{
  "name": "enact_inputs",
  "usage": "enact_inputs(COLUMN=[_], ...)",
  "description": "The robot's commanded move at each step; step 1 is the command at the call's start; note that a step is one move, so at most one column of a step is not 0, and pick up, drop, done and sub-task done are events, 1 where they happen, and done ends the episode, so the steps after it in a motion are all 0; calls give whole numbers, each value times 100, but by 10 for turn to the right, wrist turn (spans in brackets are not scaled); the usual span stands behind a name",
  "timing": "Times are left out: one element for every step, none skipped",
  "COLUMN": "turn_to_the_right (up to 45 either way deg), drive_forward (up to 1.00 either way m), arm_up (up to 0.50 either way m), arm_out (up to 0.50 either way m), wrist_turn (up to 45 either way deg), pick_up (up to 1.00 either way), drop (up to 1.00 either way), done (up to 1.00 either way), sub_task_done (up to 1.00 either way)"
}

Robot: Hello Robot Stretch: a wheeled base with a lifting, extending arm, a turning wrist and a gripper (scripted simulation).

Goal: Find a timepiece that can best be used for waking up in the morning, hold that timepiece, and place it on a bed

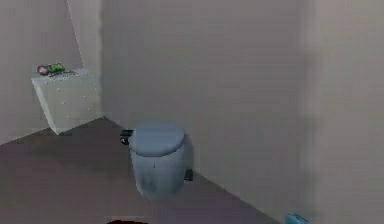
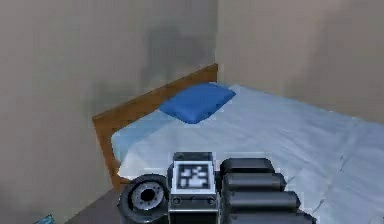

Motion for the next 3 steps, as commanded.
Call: enact_inputs(turn_to_the_right=[450,450,330], drive_forward=[0,0,0], arm_up=[0,0,0], arm_out=[0,0,0], wrist_turn=[0,0,0], pick_up=[0,0,0], drop=[0,0,0], done=[0,0,0], sub_task_done=[0,0,0])
